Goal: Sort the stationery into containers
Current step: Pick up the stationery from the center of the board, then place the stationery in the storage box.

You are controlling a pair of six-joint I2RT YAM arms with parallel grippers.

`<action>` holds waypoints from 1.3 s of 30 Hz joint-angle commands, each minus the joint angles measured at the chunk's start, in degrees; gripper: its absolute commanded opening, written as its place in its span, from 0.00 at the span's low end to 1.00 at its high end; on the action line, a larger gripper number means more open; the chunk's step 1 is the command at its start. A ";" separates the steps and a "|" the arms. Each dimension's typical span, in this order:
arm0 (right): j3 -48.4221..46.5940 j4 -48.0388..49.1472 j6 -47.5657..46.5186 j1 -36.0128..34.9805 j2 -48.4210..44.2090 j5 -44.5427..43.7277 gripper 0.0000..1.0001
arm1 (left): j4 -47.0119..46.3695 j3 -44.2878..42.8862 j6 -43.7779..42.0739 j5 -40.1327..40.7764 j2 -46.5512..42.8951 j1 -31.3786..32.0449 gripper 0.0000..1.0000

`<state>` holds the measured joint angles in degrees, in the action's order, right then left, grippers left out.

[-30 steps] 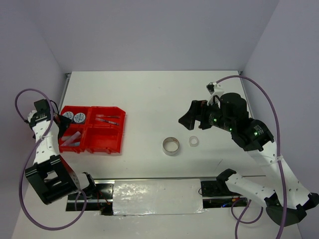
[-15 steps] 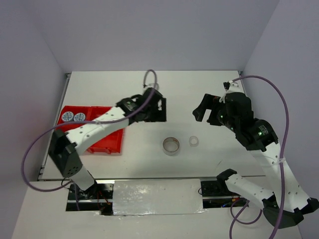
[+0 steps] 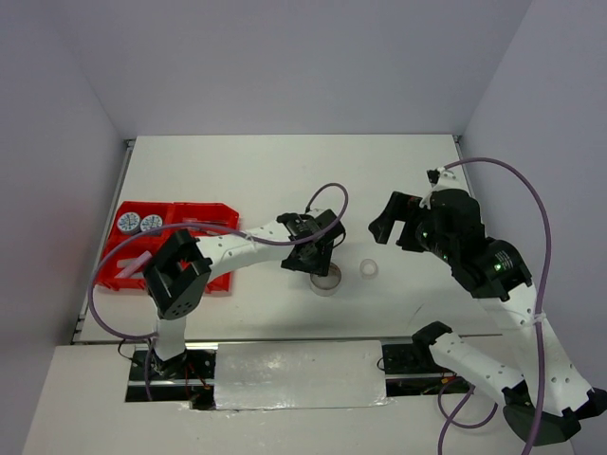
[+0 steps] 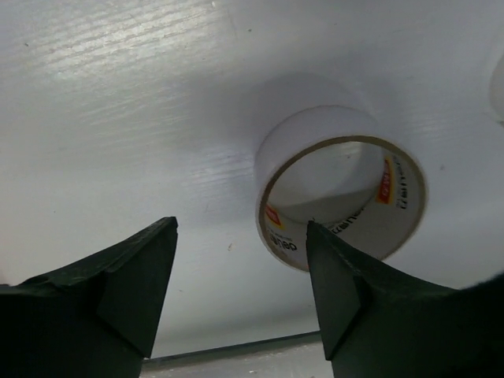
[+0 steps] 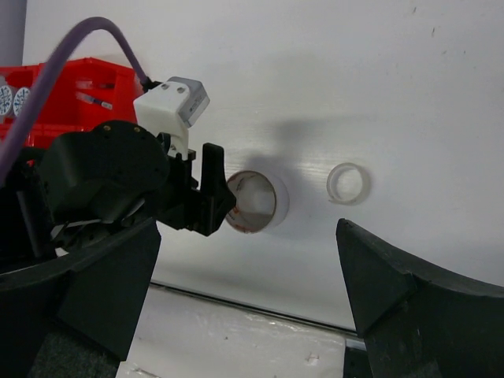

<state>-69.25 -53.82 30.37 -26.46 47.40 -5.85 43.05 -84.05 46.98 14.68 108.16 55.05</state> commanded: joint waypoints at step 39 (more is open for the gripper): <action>-0.35 9.26 -3.30 0.18 5.42 12.44 1.00 | 4.43 32.01 -2.77 10.38 -42.42 -50.91 0.25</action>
<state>-68.40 -48.03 28.36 -26.41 52.64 5.21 53.01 -52.47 45.28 26.96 66.46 4.47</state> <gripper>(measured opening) 0.997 0.244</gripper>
